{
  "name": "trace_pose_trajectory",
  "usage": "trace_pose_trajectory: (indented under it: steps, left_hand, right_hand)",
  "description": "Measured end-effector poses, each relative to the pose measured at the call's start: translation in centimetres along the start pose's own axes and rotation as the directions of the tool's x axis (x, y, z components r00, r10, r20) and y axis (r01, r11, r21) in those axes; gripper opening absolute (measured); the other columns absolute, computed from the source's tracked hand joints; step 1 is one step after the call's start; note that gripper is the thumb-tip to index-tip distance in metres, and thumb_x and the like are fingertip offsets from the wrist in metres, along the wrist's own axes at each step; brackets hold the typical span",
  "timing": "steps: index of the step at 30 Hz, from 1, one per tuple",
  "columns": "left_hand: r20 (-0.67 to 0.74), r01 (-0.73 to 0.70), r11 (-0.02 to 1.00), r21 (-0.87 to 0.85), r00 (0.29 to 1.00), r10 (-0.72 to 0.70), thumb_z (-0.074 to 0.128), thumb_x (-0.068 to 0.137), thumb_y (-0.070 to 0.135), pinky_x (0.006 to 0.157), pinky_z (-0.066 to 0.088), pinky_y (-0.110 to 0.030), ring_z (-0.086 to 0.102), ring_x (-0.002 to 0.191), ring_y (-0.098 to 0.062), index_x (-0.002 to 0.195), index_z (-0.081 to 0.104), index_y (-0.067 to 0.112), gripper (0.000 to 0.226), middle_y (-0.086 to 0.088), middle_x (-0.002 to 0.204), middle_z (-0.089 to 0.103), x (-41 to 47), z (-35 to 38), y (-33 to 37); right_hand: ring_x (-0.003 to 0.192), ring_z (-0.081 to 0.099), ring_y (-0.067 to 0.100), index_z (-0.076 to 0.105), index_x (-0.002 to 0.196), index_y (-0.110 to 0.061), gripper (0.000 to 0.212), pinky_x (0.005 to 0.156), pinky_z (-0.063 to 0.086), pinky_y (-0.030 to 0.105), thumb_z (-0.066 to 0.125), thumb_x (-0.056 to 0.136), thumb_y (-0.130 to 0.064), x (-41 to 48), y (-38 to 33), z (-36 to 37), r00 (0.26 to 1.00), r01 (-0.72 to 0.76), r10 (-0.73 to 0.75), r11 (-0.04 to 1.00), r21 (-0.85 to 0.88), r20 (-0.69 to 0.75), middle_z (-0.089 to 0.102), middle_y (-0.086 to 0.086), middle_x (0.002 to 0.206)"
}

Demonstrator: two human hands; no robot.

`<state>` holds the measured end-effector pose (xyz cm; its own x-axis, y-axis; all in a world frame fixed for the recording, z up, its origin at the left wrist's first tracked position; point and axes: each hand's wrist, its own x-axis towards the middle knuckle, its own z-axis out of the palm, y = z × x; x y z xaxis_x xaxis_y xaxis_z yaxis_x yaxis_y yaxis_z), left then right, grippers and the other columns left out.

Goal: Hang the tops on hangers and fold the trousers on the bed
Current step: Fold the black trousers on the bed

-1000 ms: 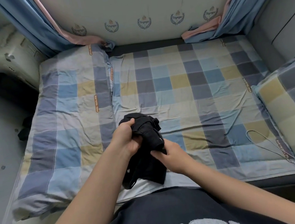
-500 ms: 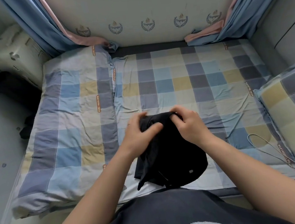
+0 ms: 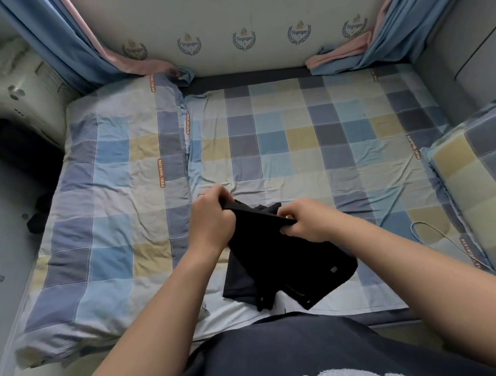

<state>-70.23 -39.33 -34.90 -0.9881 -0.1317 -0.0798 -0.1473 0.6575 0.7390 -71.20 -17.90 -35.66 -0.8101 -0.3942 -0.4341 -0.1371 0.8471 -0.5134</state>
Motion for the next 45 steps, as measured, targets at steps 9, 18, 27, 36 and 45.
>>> trace_pose_trajectory:
  steps: [9,18,27,36,45]
  left_hand:
    - [-0.095,0.038,0.986,0.162,0.995,-0.023,0.049,0.07,-0.013,0.072,0.049,-0.039,0.054,0.093,-0.026,0.087,0.058,0.016,0.035,-0.002,0.094,0.059,1.1,0.7,-3.9]
    - [-0.171,0.174,0.95,0.258,0.976,-0.132,0.052,0.08,-0.006,0.069,0.039,-0.033,0.056,0.096,-0.031,0.087,0.064,0.011,0.022,-0.009,0.1,0.059,2.6,0.5,-6.8]
    - [-0.305,0.399,0.887,0.233,0.896,-0.323,0.056,0.083,-0.003,0.079,0.047,-0.04,0.058,0.101,-0.04,0.088,0.068,0.007,0.017,-0.023,0.107,0.061,1.9,-3.0,-13.7]
    - [-0.231,0.764,0.591,-0.258,0.545,-0.806,0.055,0.083,-0.001,0.08,0.06,-0.055,0.06,0.097,-0.044,0.101,0.058,0.014,0.024,-0.017,0.117,0.057,-1.0,-1.5,-18.1]
    - [0.443,0.684,-0.145,-0.715,0.282,-0.851,0.031,0.108,0.003,0.069,0.062,-0.036,0.068,0.051,-0.023,0.112,0.051,-0.002,0.021,-0.017,0.089,0.061,-1.3,-1.2,-17.2]
  right_hand:
    - [0.095,0.053,0.029,0.061,0.099,-0.023,0.01,0.067,0.039,0.033,0.055,0.091,-0.02,1.7,3.0,2.9,0.91,-0.259,0.179,0.95,-0.174,-0.373,0.048,0.001,0.105]
    - [0.083,0.05,0.03,0.048,0.099,-0.019,0.025,0.062,0.038,0.036,0.045,0.086,0.002,2.7,5.3,3.3,0.871,-0.311,0.213,0.936,-0.161,-0.444,0.058,0.003,0.093]
    - [0.108,0.048,0.031,0.057,0.104,-0.017,0.023,0.07,0.045,0.037,0.049,0.089,-0.003,0.0,13.1,2.8,0.796,-0.523,0.387,0.827,-0.207,-0.466,0.055,0.006,0.113]
    - [0.091,0.06,0.036,0.059,0.114,-0.016,0.037,0.071,0.05,0.036,0.051,0.083,0.003,-0.8,14.7,3.6,0.68,-0.581,0.597,0.793,0.182,-0.427,0.064,0.018,0.112]
    - [0.055,0.066,0.026,0.057,0.1,-0.007,0.021,0.034,0.051,0.03,0.036,0.103,-0.003,-0.2,13.1,4.8,0.507,-0.256,0.802,-0.208,0.944,0.315,0.063,0.019,0.084]
